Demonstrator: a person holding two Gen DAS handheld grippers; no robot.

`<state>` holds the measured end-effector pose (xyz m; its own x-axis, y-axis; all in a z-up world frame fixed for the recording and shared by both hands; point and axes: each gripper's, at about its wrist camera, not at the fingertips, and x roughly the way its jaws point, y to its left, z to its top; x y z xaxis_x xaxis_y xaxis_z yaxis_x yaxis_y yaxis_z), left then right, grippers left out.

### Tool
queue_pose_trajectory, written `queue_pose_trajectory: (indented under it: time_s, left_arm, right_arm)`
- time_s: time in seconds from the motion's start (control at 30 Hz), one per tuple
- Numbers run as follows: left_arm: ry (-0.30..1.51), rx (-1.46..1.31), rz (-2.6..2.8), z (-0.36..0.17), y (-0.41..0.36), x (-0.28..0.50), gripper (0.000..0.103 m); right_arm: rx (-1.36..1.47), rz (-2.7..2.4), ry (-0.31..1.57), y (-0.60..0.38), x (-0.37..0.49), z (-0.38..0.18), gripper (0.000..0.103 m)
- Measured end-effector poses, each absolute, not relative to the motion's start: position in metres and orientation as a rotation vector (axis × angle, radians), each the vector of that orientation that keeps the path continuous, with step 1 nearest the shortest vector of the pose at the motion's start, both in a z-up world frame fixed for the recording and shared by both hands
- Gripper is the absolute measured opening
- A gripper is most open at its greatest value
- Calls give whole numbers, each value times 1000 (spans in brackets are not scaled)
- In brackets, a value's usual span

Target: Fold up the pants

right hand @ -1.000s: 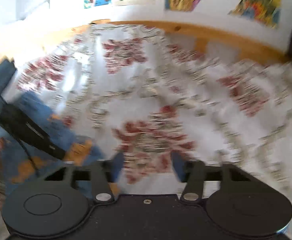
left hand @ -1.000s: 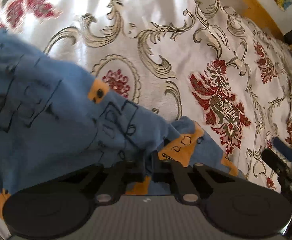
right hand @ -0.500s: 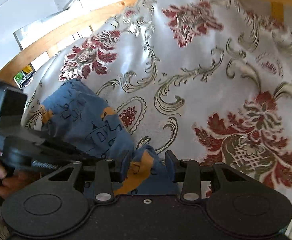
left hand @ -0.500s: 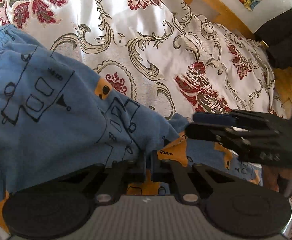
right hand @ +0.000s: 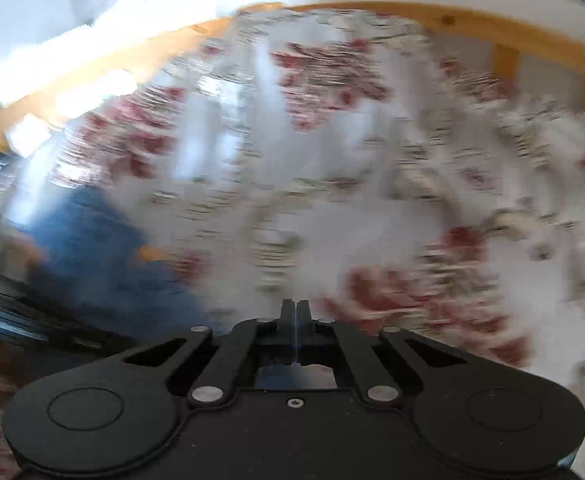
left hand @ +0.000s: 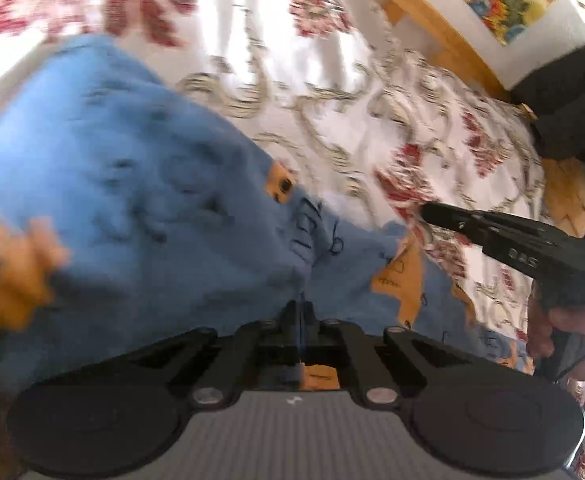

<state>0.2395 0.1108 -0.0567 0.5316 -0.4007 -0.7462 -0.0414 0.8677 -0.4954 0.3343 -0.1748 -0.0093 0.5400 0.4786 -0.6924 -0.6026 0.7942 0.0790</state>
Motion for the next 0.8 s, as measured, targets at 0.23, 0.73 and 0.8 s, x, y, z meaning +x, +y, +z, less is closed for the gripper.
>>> queue_pose_trajectory:
  time_s: [0.23, 0.73, 0.8]
  left_arm:
    - [988, -482, -207, -42, 130, 228, 22]
    - [991, -368, -189, -31, 143, 214, 27]
    - [1001, -342, -157, -29, 136, 214, 28]
  right_arm:
    - [11, 680, 770, -211, 320, 1, 20]
    - [186, 267, 763, -397, 159, -18, 84]
    - [169, 91, 741, -434, 144, -17, 80]
